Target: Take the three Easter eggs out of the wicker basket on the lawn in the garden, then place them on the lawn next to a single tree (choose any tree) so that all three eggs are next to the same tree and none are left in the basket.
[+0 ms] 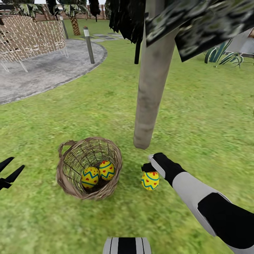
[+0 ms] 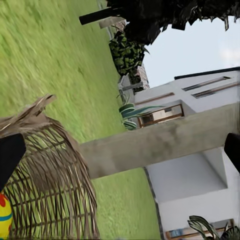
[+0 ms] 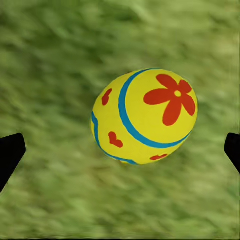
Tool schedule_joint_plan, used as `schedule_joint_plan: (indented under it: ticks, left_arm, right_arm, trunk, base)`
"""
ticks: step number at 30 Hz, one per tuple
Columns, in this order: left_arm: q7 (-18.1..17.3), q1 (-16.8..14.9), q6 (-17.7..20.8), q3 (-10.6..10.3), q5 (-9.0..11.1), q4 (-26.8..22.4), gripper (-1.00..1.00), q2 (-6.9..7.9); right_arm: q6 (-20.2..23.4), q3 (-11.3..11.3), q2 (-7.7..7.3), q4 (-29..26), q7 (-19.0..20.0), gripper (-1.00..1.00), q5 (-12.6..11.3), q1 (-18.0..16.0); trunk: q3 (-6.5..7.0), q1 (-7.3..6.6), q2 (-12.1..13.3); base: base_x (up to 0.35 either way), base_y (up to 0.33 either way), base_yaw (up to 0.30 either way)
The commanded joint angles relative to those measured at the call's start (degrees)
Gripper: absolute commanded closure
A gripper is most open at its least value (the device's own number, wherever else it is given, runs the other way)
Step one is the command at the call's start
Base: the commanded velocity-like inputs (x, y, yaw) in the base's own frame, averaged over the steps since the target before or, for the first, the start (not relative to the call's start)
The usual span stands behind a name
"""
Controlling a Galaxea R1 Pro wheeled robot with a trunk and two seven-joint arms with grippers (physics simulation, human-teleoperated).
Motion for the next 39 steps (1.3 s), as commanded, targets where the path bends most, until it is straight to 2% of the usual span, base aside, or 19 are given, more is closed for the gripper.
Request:
schedule_joint_plan:
  ticks: [1,3,4,5,13,18,25,28,31,35,37,38,39]
  left_arm:
    - [-0.26,-0.04,0.19,0.06,-0.2,0.01,-1.0,0.0]
    - [-0.26,-0.04,0.19,0.06,-0.2,0.01,-1.0,-0.02]
    - [-0.26,-0.04,0.19,0.06,-0.2,0.01,-1.0,-0.02]
    - [-0.26,-0.04,0.19,0.06,-0.2,0.01,-1.0,-0.01]
    - [-0.26,-0.04,0.19,0.08,-0.2,0.02,-1.0,0.0]
    - [-0.26,-0.04,0.19,0.06,-0.2,0.01,-1.0,-0.05]
    - [-0.26,-0.04,0.19,0.06,-0.2,-0.06,-1.0,0.04]
    - [-0.26,-0.04,0.19,0.06,-0.2,-0.07,-1.0,0.06]
    - [-0.26,-0.04,0.19,0.06,-0.2,-0.02,-1.0,0.04]
    - [-0.26,-0.04,0.19,0.12,-0.2,-0.07,-1.0,0.08]
    - [-0.26,-0.04,0.19,0.12,-0.2,-0.07,-1.0,0.07]
    - [-0.26,-0.04,0.19,0.1,-0.2,-0.07,-1.0,0.06]
    - [-0.26,-0.04,0.19,0.08,-0.2,-0.07,-1.0,0.04]
  right_arm:
    - [0.24,0.38,-0.12,-0.04,2.34,-1.0,-0.58,-0.04]
    - [0.35,0.24,-0.45,-0.02,5.3,-1.0,-0.58,-0.04]
    - [0.42,-0.2,-1.15,-0.03,6.89,-1.0,-0.58,-0.04]
    - [0.46,-0.52,-1.39,-0.05,7.3,-1.0,-0.58,-0.04]
    - [0.6,-2.26,-3.63,-0.09,8.17,-1.0,-1.15,-0.04]
    - [0.43,-6.01,-5.55,-0.1,8.2,-1.0,-2.79,-0.04]
    - [0.35,-6.08,-5.66,-0.1,9.43,-1.0,-2.83,-0.04]
    - [0.37,-6.08,-6.49,-0.1,14.39,-1.0,-2.79,-0.04]
    - [0.35,-6.08,-7.85,-0.1,21.76,-1.0,-2.78,-0.04]
    - [0.27,-6.04,-8.95,-0.08,32.62,-1.0,-2.78,-0.04]
    - [0.26,-6.01,-10.34,-0.06,39.58,-1.0,-2.77,-0.04]
    - [0.26,-6.0,-10.88,-0.03,44.67,-1.0,-2.77,-0.04]
    - [0.26,-5.98,-11.01,-0.02,46.78,-1.0,-2.77,-0.03]
  trunk:
    - [0.19,-0.06,0.0]
    - [0.63,-0.11,0.03]
    - [0.86,-0.14,0.04]
    - [1.08,-0.16,0.05]
    - [2.85,-0.37,0.16]
    - [3.96,-0.5,0.23]
    - [5.51,-0.68,0.32]
    - [6.17,-0.76,0.36]
    - [6.84,-0.83,0.4]
    - [7.72,-0.94,0.45]
    - [8.17,-0.99,0.48]
    - [8.39,-1.02,0.49]
    - [8.61,-1.04,0.51]
  base:
    - [-0.268,0.0,0.0]
    - [-0.182,0.0,0.0]
    - [-0.062,0.0,0.0]
    - [-0.04,0.0,0.0]
    - [-0.007,0.0,0.0]
    - [0.0,0.0,0.0]
    - [-0.158,0.0,0.0]
    - [-0.288,0.0,0.0]
    - [-0.068,0.0,0.0]
    - [-0.009,0.0,0.0]
    - [-0.002,0.0,0.0]
    - [0.0,0.0,0.0]
    - [0.0,0.0,0.0]
